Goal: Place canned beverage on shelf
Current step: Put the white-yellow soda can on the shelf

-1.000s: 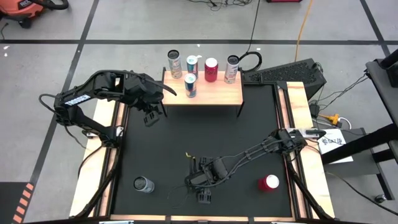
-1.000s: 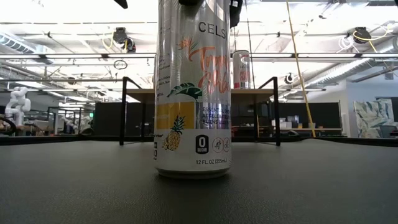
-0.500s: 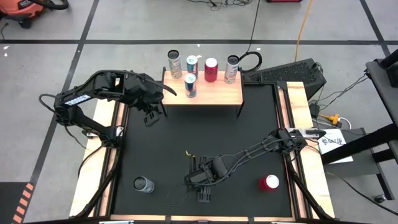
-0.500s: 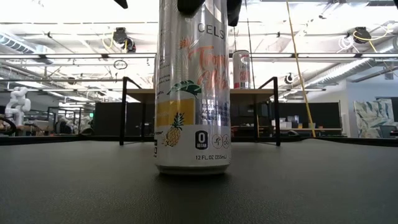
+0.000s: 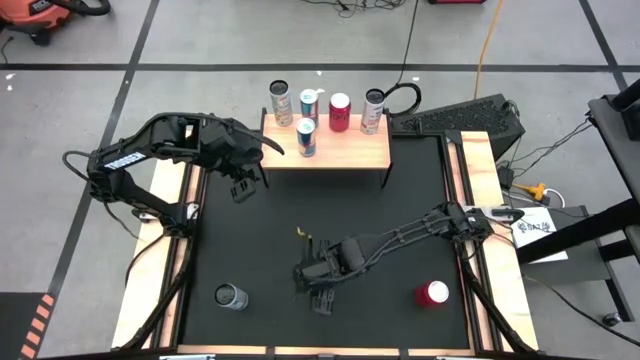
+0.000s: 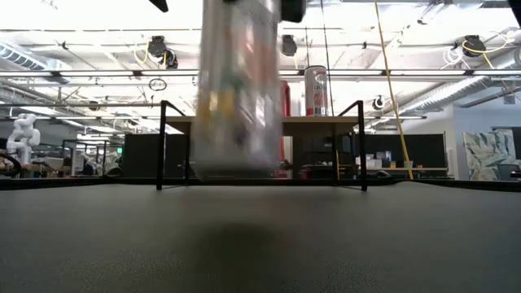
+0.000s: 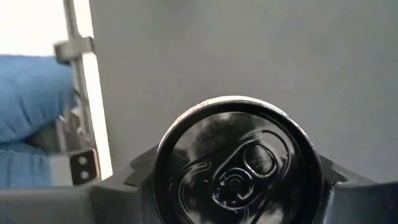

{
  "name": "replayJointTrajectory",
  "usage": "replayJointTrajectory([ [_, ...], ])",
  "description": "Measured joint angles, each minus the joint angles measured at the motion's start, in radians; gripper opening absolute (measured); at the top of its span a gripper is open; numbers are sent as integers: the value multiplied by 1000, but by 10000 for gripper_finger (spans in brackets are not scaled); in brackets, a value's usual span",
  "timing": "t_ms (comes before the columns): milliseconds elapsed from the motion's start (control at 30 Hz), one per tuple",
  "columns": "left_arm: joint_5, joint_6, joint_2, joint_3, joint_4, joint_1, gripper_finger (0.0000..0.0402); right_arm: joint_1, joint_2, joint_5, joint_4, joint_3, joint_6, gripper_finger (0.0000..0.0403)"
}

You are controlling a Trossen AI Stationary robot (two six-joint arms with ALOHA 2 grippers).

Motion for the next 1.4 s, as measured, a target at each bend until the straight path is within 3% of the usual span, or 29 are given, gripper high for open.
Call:
replayJointTrajectory([
  [200, -101, 37, 0, 0, -1, 16, 216, -39, -3, -2, -33, 110, -42, 222],
  [833, -106, 130, -55, 0, -57, 167, 216, -250, -69, -3, -31, 126, -127, 222],
  [1400, -98, 152, -124, 0, -64, 206, 216, -419, -138, -2, 173, 126, -212, 222],
])
